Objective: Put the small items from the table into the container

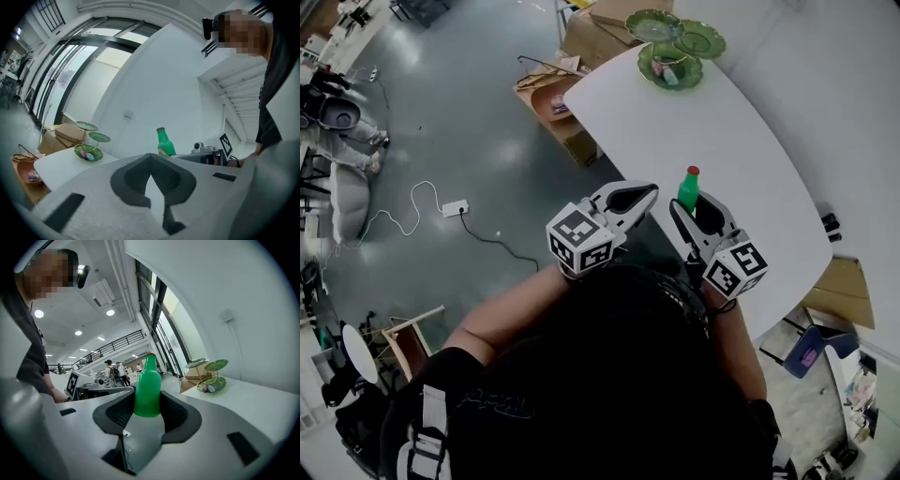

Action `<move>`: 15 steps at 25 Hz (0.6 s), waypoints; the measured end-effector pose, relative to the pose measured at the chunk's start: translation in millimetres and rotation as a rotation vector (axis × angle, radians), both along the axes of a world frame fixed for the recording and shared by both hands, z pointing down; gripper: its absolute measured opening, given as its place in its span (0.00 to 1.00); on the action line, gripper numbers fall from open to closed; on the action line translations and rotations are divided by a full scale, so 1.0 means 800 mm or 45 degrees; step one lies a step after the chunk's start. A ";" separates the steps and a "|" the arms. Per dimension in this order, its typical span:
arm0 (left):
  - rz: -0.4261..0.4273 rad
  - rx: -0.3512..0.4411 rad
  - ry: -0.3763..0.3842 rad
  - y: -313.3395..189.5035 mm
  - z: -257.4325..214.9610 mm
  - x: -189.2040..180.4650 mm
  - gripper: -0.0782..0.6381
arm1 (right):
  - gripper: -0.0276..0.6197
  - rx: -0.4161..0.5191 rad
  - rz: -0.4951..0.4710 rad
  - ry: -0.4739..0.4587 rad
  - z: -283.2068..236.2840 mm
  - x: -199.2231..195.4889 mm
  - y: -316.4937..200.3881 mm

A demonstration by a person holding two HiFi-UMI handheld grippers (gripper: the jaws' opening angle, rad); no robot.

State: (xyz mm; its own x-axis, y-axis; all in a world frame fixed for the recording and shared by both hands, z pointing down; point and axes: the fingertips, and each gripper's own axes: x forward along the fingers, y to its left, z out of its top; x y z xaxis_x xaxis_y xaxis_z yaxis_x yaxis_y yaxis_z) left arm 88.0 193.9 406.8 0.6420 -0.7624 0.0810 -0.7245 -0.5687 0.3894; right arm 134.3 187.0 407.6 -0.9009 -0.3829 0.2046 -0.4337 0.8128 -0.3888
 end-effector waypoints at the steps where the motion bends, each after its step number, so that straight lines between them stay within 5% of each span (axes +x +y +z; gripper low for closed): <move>1: -0.015 0.003 -0.001 0.006 0.000 -0.024 0.12 | 0.31 -0.004 -0.019 -0.002 0.002 -0.027 0.006; 9: -0.210 0.034 -0.005 0.056 0.001 -0.210 0.12 | 0.31 -0.019 -0.227 0.008 0.014 -0.223 0.049; 15: -0.405 -0.002 0.017 0.081 0.017 -0.309 0.12 | 0.31 -0.033 -0.422 0.019 0.019 -0.330 0.067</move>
